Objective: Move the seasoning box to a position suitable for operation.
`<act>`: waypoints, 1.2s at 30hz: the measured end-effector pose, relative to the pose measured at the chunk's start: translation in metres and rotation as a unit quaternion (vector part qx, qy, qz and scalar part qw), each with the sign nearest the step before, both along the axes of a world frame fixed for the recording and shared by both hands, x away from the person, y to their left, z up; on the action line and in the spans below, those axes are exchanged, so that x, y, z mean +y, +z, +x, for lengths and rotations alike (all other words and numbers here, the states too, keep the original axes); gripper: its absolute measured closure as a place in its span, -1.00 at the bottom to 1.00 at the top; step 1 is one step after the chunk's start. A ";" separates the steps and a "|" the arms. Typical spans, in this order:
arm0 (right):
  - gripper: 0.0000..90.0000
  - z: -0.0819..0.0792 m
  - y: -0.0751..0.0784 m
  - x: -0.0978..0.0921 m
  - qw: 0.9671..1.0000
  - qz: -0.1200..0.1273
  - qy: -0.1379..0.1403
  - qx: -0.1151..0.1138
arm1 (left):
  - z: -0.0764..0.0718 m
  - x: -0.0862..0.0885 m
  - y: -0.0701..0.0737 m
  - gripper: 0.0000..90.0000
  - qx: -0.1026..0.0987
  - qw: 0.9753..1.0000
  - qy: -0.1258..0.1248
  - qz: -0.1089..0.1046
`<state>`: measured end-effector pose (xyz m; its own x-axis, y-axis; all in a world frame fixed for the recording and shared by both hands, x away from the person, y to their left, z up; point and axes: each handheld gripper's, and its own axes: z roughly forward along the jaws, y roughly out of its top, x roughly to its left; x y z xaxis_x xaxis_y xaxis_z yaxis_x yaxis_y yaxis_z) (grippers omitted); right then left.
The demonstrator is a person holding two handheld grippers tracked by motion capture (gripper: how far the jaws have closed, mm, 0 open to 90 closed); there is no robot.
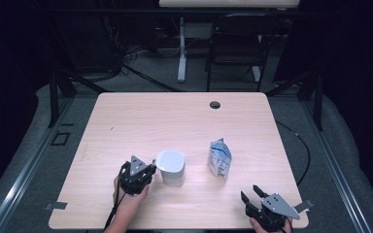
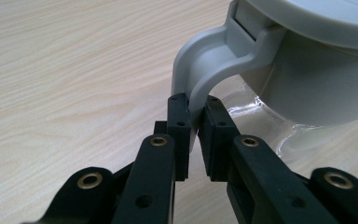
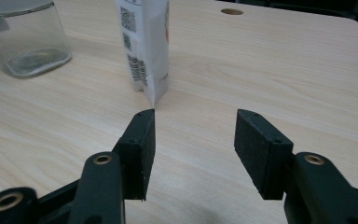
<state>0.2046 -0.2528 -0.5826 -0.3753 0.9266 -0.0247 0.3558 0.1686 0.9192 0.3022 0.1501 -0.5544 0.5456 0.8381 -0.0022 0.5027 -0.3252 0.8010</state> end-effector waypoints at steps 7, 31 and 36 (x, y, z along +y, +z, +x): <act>0.09 0.000 -0.001 0.007 1.000 -0.009 0.012 0.002 | -0.012 -0.003 -0.001 0.85 -0.002 1.000 0.011 -0.003; 0.06 0.000 0.000 0.008 1.000 -0.007 0.014 0.004 | -0.035 -0.010 -0.001 0.84 -0.002 1.000 -0.003 -0.005; 0.06 0.000 0.000 0.009 1.000 -0.003 0.014 0.004 | -0.039 -0.009 -0.001 0.84 -0.001 1.000 -0.008 -0.008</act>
<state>0.2044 -0.2441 -0.5824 -0.4010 0.9156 -0.0275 0.3584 0.1844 0.9152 0.2630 0.1410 -0.5558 0.5588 0.8292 -0.0144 0.4958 -0.3201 0.8073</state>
